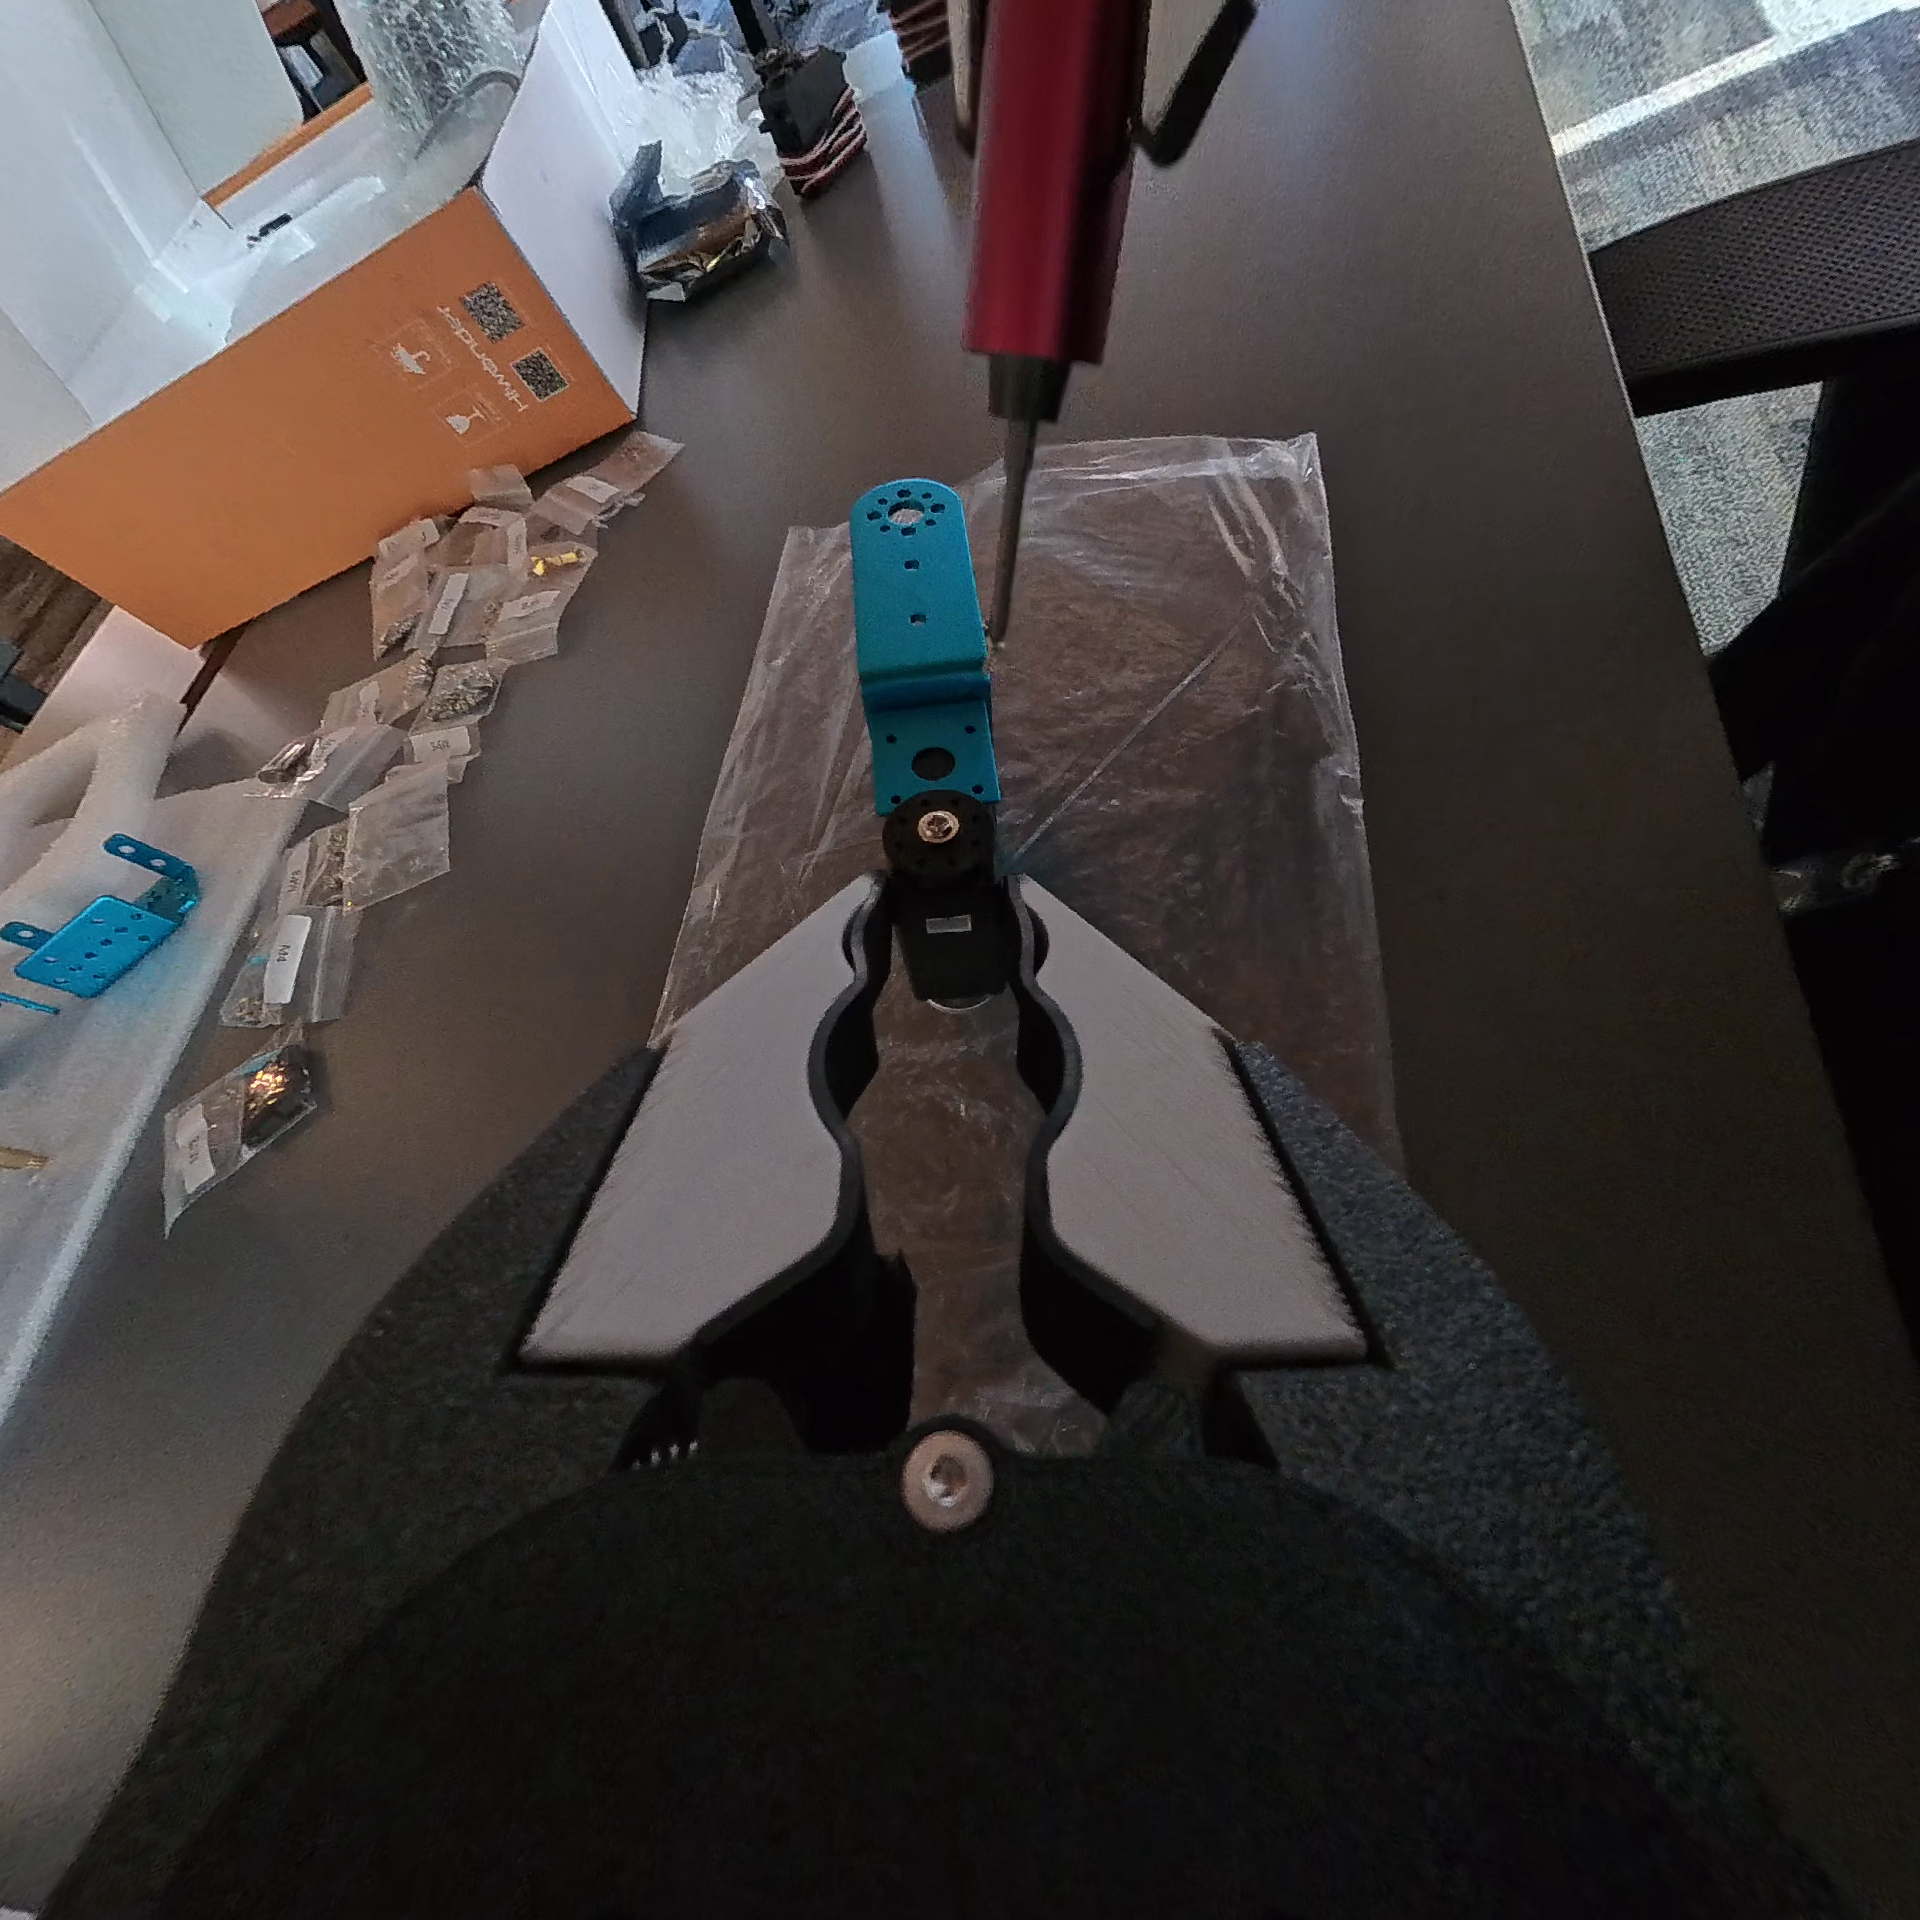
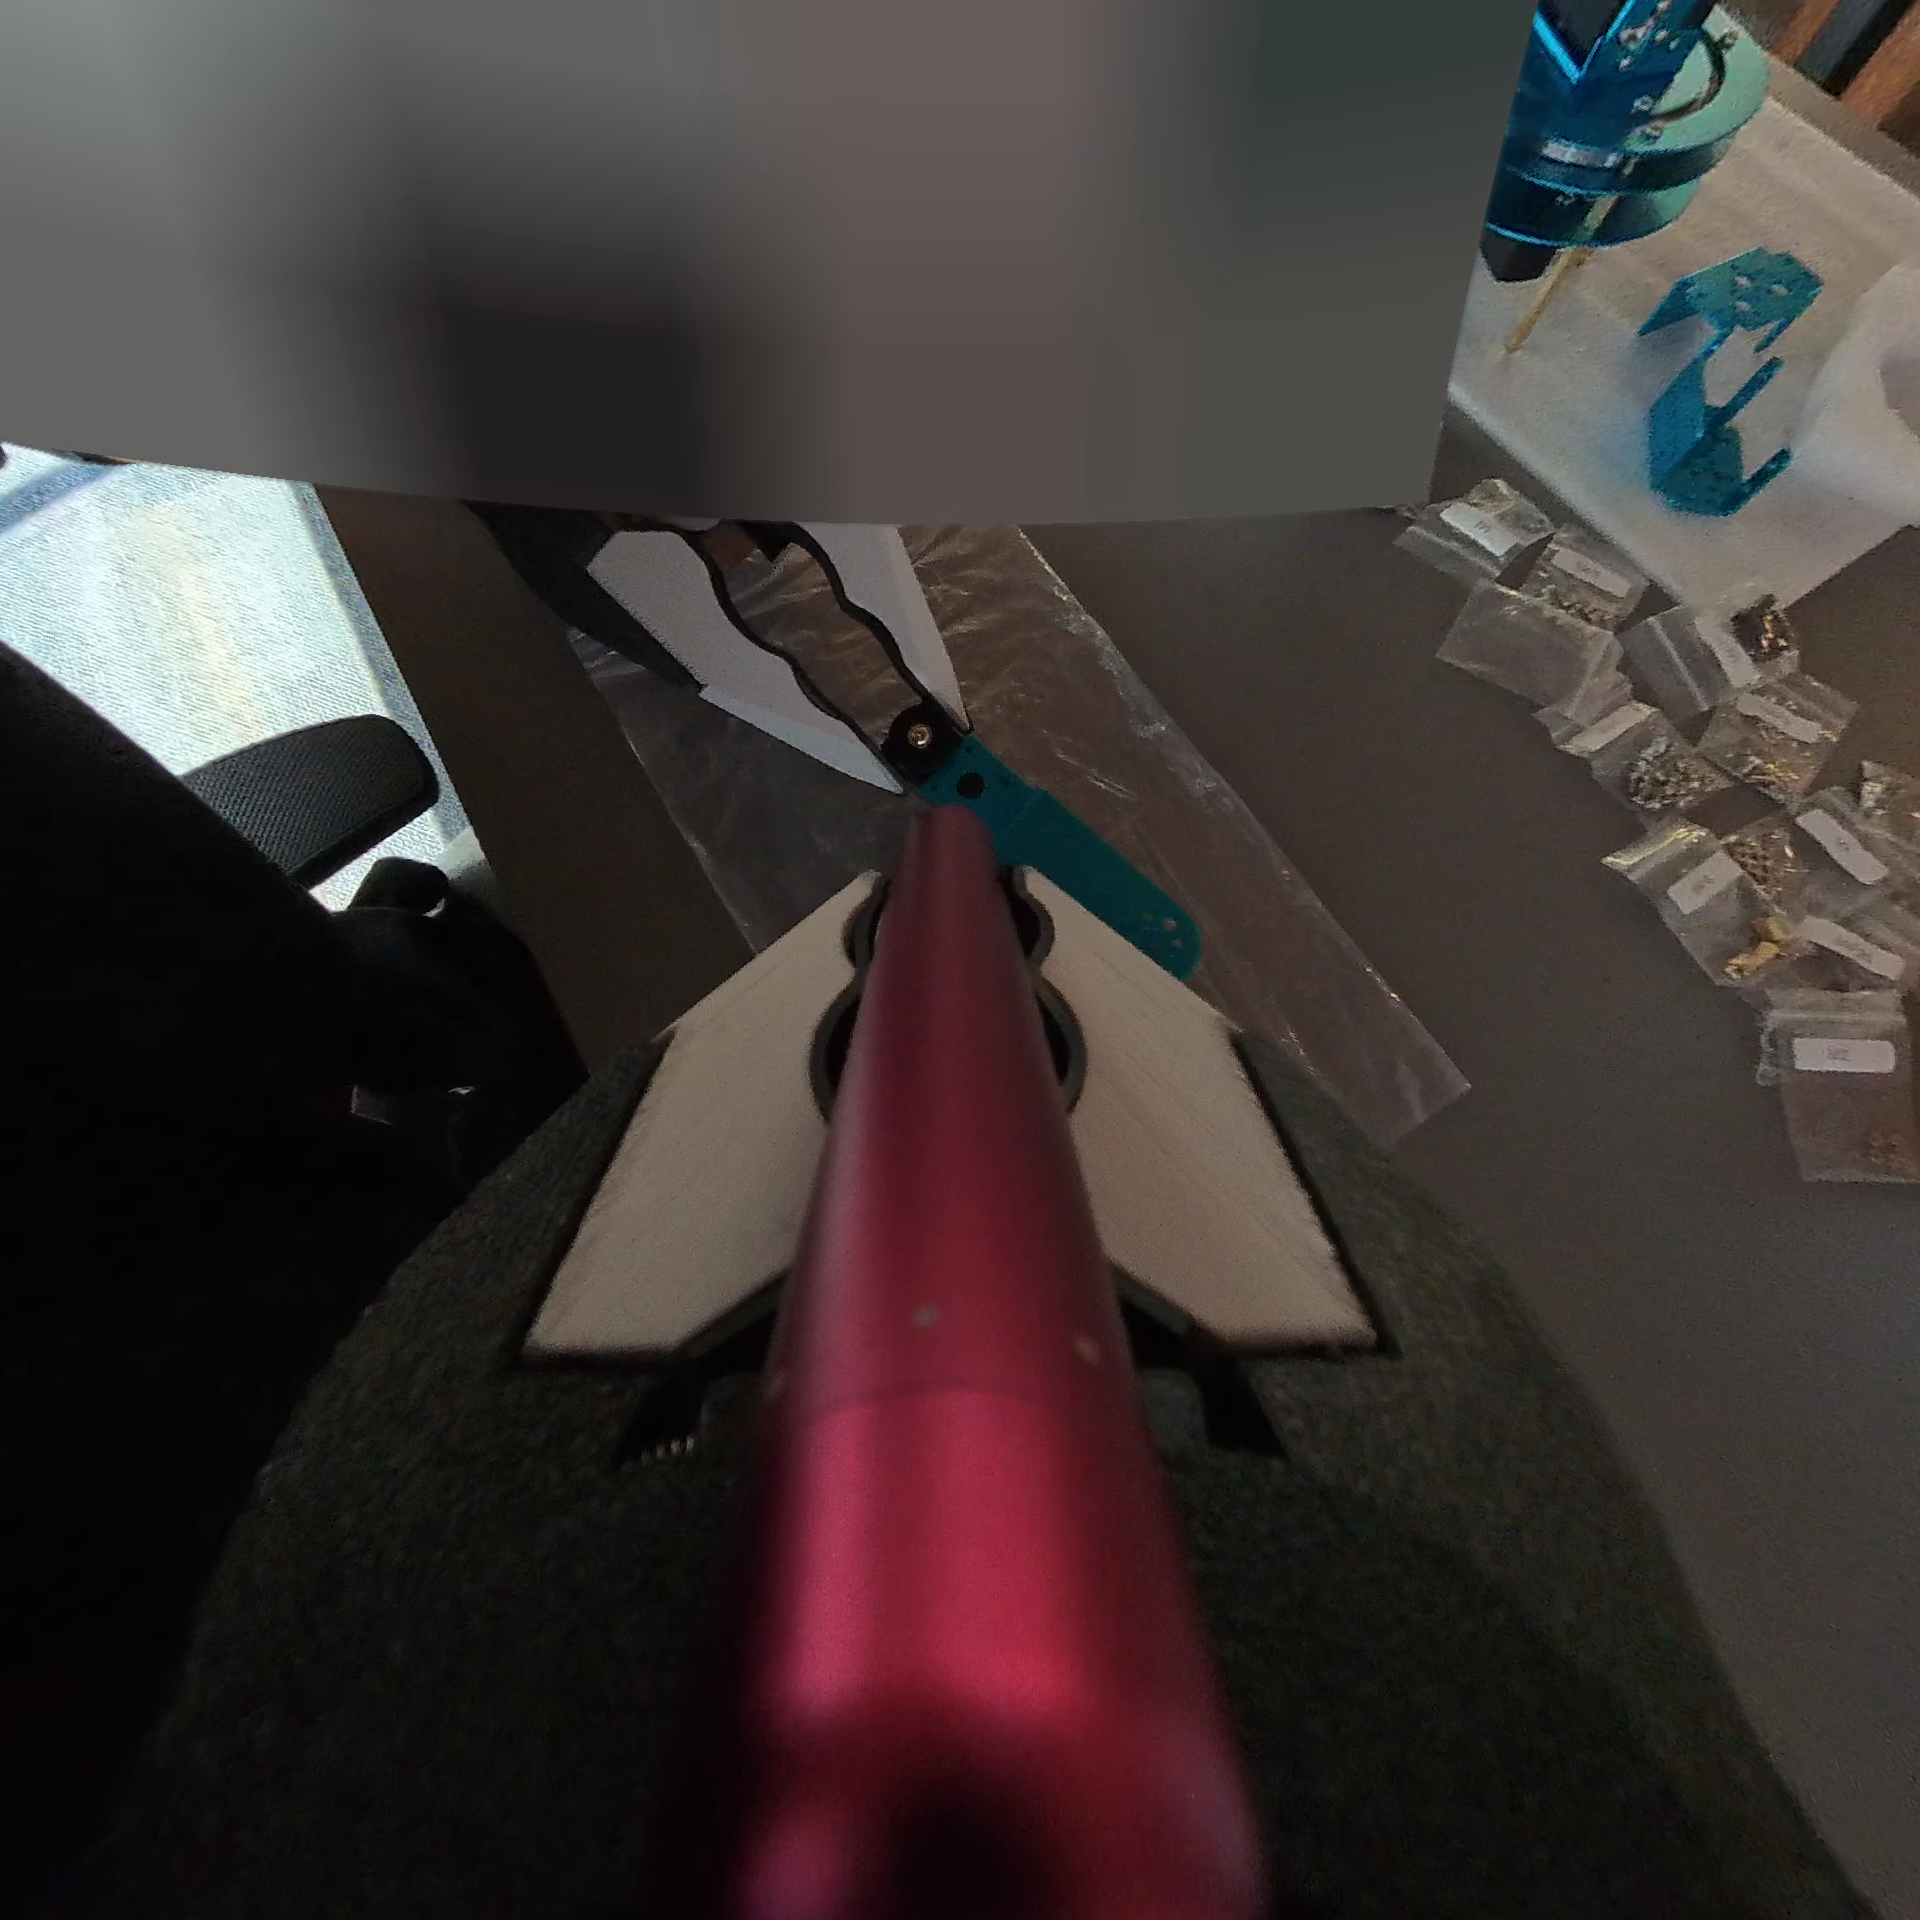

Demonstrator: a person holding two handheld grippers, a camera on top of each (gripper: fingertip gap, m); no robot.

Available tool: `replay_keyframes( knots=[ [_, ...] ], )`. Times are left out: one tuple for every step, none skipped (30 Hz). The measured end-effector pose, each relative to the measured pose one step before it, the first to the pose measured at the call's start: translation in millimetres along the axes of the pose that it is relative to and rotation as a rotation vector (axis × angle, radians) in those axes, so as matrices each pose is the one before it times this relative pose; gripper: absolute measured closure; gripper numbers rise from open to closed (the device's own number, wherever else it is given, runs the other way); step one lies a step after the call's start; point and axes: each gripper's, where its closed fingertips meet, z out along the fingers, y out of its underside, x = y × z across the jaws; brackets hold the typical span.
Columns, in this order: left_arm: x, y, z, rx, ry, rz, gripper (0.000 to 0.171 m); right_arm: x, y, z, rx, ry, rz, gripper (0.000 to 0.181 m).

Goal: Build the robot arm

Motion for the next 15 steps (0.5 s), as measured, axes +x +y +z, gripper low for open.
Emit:
replay_keyframes(
  knots=[
    [0.12,-0.3,-0.1,0.00174,0.0036,-0.0057,0.151,0.55,-0.59,-0.98,-0.0115,0.0071,0.0013,0.159],
    [0.51,-0.2,-0.05,0.00195,0.0061,-0.0075,0.151,0.68,-0.73,-0.33,-0.0069,0.0058,0.0014,0.159],
    [0.5,0.21,0.05,0.00049,0.0072,-0.0085,0.151,0.47,0.09,0.22,-0.0115,0.0026,0.0037,0.159],
    [0.59,0.3,0.14,-0.00068,0.0083,-0.0094,0.151,0.41,0.13,0.44,-0.01,0.0024,-0.0031,0.159],
    [0.58,0.32,0.22,-0.00103,0.0091,-0.0099,0.151,0.73,0.33,0.52,-0.0101,0.0034,-0.0014,0.159],
    [0.42,-0.02,0.19,0.00017,0.0082,-0.0104,0.151,0.66,0.79,0.44,-0.0154,0.0008,0.0036,0.159],
    [0.28,0.24,0.1,-0.0008,0.0072,-0.0107,0.151,0.04,0.61,0.12,-0.0132,-0.0032,0.0026,0.159],
    [-0.17,0.34,0.17,-0.00212,0.0051,-0.0101,0.151,0.23,0.09,-0.21,-0.0097,-0.0019,0.0034,0.159],
    [-0.26,0.2,0.12,-0.00116,0.0037,-0.0094,0.151,0.51,-0.45,-0.22,-0.006,0.0007,0.0065,0.159],
    [-0.29,0.31,0.03,-0.00131,0.0045,-0.0099,0.151,0.09,-0.15,-0.07,-0.0086,-0.0027,0.012,0.159],
    [-0.07,0.48,0.05,-0.00274,0.0046,-0.0098,0.151,-0.24,-0.76,-0.01,-0.0052,-0.0033,0.0125,0.159],
    [-0.07,0.49,0.07,-0.00332,0.0045,-0.0095,0.151,0.06,-0.88,0.24,-0.0035,-0.0002,0.0143,0.159],
    [0.06,0.14,-0.04,-0.00165,0.0052,-0.0099,0.151,0.3,-0.85,0.55,-0.0025,0.0015,0.0167,0.16],
    [0.38,0.38,0.01,-0.00227,0.0071,-0.0101,0.151,0.25,-0.31,1.12,-0.0051,-0.0008,0.0191,0.161],
    [0.4,0.71,0.27,-0.00469,0.0083,-0.011,0.151,0.03,-0.08,1.26,-0.0052,-0.0032,0.019,0.161]
  ],
)
